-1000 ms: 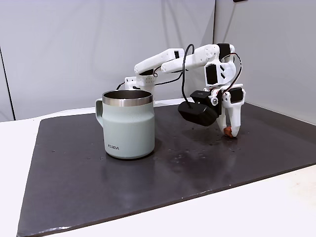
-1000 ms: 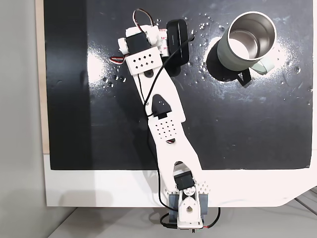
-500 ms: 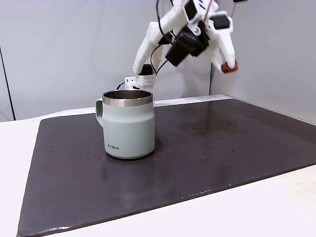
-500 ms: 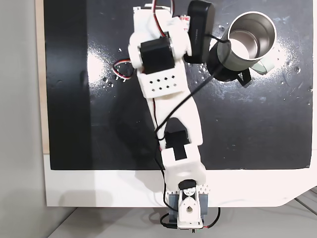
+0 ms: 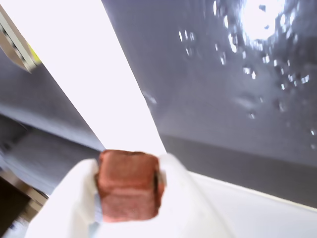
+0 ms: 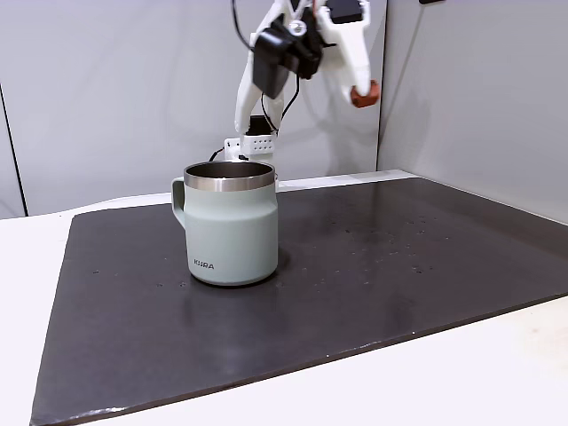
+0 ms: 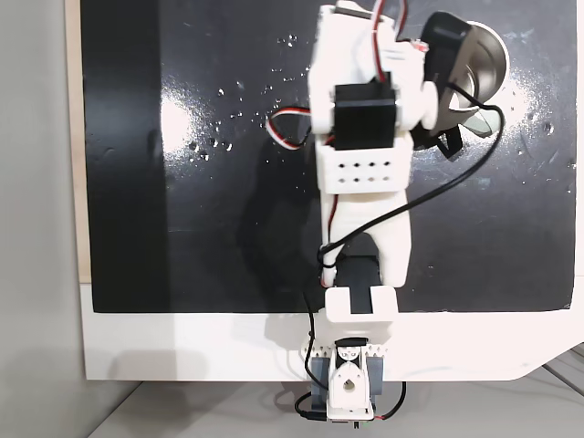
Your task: Grasp a cube and put it in the cup.
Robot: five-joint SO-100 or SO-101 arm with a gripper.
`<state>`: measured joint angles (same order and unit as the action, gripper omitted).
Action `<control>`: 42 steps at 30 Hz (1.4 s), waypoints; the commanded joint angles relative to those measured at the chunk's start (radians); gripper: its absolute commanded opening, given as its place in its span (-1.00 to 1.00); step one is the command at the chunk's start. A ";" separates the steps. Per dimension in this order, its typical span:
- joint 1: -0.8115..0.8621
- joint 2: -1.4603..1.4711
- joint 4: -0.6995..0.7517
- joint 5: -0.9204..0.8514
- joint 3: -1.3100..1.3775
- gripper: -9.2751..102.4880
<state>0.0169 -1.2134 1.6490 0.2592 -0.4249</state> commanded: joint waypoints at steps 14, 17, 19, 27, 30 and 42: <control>0.374 0.098 0.140 -0.081 0.170 -0.76; 0.380 0.150 0.143 -0.100 0.196 -0.76; 0.380 0.173 0.143 -0.107 0.212 -0.76; 0.390 0.225 0.146 -0.115 0.239 -0.76; 0.394 0.229 0.147 -0.120 0.239 -0.67; 0.400 0.173 0.150 -0.120 0.195 -0.46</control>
<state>0.4065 -0.9679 1.7917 0.1488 -0.2470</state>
